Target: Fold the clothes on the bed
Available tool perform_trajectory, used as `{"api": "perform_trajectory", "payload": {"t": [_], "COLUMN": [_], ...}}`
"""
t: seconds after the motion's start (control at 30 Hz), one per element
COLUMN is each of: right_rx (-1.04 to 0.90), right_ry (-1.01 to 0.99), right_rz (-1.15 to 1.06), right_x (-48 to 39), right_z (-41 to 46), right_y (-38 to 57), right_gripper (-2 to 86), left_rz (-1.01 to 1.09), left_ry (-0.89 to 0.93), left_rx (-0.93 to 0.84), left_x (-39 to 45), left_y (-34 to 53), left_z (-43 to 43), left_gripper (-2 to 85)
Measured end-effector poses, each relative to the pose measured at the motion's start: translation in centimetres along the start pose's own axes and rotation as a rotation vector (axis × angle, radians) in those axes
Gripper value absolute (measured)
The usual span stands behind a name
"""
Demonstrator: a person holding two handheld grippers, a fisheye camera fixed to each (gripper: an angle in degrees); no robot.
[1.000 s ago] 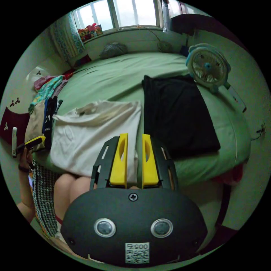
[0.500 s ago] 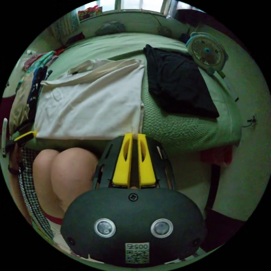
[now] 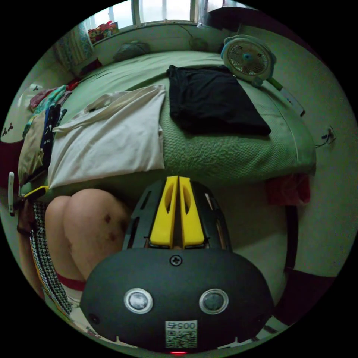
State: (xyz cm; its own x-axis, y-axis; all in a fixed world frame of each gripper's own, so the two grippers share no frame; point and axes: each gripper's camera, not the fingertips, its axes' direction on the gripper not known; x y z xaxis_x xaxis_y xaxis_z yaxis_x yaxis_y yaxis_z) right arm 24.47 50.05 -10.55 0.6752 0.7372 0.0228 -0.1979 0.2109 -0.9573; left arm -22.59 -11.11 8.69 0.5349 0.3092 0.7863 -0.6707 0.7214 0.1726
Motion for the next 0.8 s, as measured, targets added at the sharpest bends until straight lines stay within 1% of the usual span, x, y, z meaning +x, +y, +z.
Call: {"api": "perform_trajectory", "payload": {"t": [0.07, 0.1, 0.13, 0.23, 0.3, 0.5, 0.57, 0.7, 0.8], "right_rx": [0.012, 0.020, 0.032, 0.067, 0.079, -0.026, -0.078, -0.088, -0.084], "right_ry": [-0.018, -0.022, -0.039, -0.088, -0.089, -0.048, -0.050, -0.047, -0.033], "right_rz": [-0.032, -0.037, -0.046, -0.062, -0.073, -0.066, -0.024, -0.015, -0.051], "right_x": [-0.8, -1.0, -1.4, -2.2, -2.8, -4.2, -4.2, -4.7, -5.2], "right_z": [0.4, 0.5, 0.6, 1.0, 1.6, 5.5, 7.0, 7.6, 7.9], "right_y": [-0.3, -0.4, -0.7, -1.4, -1.9, -3.5, -3.9, -4.8, -5.1], "right_gripper": [2.1, 2.4, 2.9, 3.5, 3.6, 3.0, 2.6, 2.3, 2.4], "left_rz": [-0.042, -0.046, -0.034, -0.014, -0.017, 0.001, 0.008, 0.010, 0.013], "left_ry": [-0.048, -0.104, -0.117, -0.047, -0.043, 0.023, 0.040, 0.057, 0.075], "left_rx": [0.001, -0.001, 0.005, 0.039, 0.055, 0.100, 0.099, 0.105, 0.109], "left_x": [-0.3, -0.4, -0.5, -0.8, -0.8, 0.2, 0.7, 1.4, 1.6], "left_y": [-0.4, -0.7, -0.9, -1.2, -1.5, -3.3, -4.0, -5.7, -7.1], "left_z": [0.2, 0.3, 0.3, 0.2, 0.2, 0.8, 1.2, 2.3, 2.7], "left_gripper": [-0.3, -0.4, -0.4, -0.4, -0.3, -0.4, -0.4, -0.4, -0.5]}}
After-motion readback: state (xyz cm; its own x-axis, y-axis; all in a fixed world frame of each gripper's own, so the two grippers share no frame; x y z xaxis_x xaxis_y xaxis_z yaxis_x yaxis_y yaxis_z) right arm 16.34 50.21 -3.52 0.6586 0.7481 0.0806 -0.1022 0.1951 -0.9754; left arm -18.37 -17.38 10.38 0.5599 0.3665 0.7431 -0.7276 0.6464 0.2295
